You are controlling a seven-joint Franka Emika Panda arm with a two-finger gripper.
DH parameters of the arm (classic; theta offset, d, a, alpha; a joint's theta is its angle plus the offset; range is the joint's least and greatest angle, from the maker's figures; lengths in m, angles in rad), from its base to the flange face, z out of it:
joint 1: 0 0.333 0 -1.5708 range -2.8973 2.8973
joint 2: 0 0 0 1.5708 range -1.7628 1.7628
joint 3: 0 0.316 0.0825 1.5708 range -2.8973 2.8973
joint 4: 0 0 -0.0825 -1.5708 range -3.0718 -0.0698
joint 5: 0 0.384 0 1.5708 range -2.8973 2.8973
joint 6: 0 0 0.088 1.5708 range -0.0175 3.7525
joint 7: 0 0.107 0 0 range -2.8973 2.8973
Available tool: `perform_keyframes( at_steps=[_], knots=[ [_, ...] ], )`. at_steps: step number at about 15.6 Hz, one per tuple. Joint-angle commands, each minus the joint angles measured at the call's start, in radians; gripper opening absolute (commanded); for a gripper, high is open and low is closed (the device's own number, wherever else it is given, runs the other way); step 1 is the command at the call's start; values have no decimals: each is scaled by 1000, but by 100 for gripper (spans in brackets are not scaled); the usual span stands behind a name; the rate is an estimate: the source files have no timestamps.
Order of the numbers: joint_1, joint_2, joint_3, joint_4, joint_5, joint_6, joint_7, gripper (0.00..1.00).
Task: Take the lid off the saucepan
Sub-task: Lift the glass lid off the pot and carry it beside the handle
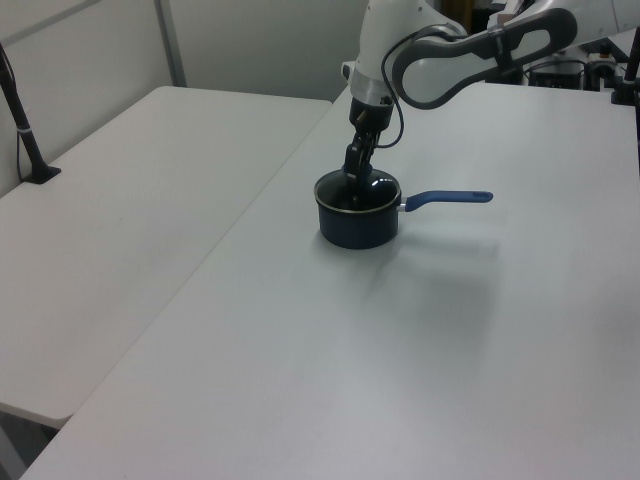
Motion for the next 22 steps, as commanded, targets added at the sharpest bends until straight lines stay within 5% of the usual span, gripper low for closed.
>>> perform_keyframes(
  at_steps=[1,8,13,19,22],
  knots=[
    [-12,-62,-8,-8,-13,-12,-14,57],
    [-197,-165,10,-158,-26,-36,-187,57],
    [-412,-312,108,-399,-94,-23,-328,57],
    [-417,-370,110,-673,-149,229,-316,57],
    [-421,-372,110,-712,-149,283,-308,57]
  ],
)
